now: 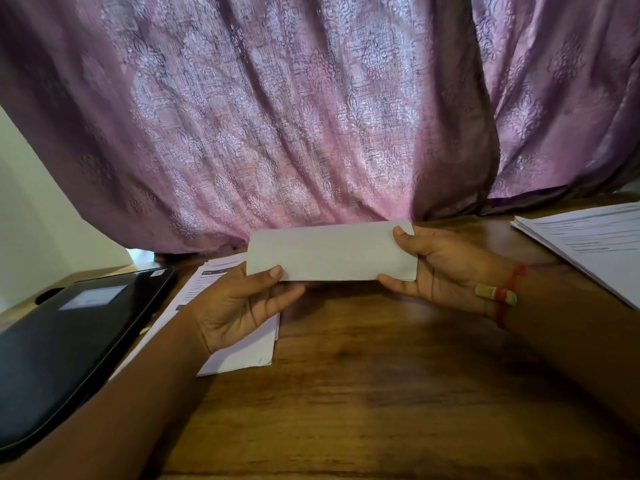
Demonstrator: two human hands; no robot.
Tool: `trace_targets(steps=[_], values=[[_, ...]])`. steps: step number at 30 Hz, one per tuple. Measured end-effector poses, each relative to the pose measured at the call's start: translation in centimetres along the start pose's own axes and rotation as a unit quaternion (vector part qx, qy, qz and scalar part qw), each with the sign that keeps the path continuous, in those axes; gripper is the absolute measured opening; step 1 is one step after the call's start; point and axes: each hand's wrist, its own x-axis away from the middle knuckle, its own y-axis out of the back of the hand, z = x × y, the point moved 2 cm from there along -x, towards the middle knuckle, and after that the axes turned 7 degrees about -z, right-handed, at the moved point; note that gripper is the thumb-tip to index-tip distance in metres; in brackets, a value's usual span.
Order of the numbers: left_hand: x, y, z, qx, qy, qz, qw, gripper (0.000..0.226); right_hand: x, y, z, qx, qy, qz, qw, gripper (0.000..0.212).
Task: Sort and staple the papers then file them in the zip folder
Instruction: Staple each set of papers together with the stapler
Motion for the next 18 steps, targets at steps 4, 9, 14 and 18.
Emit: trace_targets(steps=[4,9,14,18], values=[[0.4,-0.9,0.6,-0.012,0.048,0.069,0.996,0.067,-0.1,-0.2,-0.1,-0.001,-0.001,-0.016,1.0,0.035],[0.9,-3.0,2.1,-0.091,0.041,0.061,0.993,0.055,0.1,-0.8,-0.6,0.007,0.007,-0.011,1.0,0.031],[0.9,-4.5,3.5,-0.135,0.027,0.004,0.99,0.049,0.2,-1.5,-1.3,0.02,0.003,-0.002,1.0,0.03],[0.7,-4.3,3.8,-0.15,0.025,-0.036,0.988,0.043,0.2,-1.8,-1.8,0.021,0.002,0.001,1.0,0.029]])
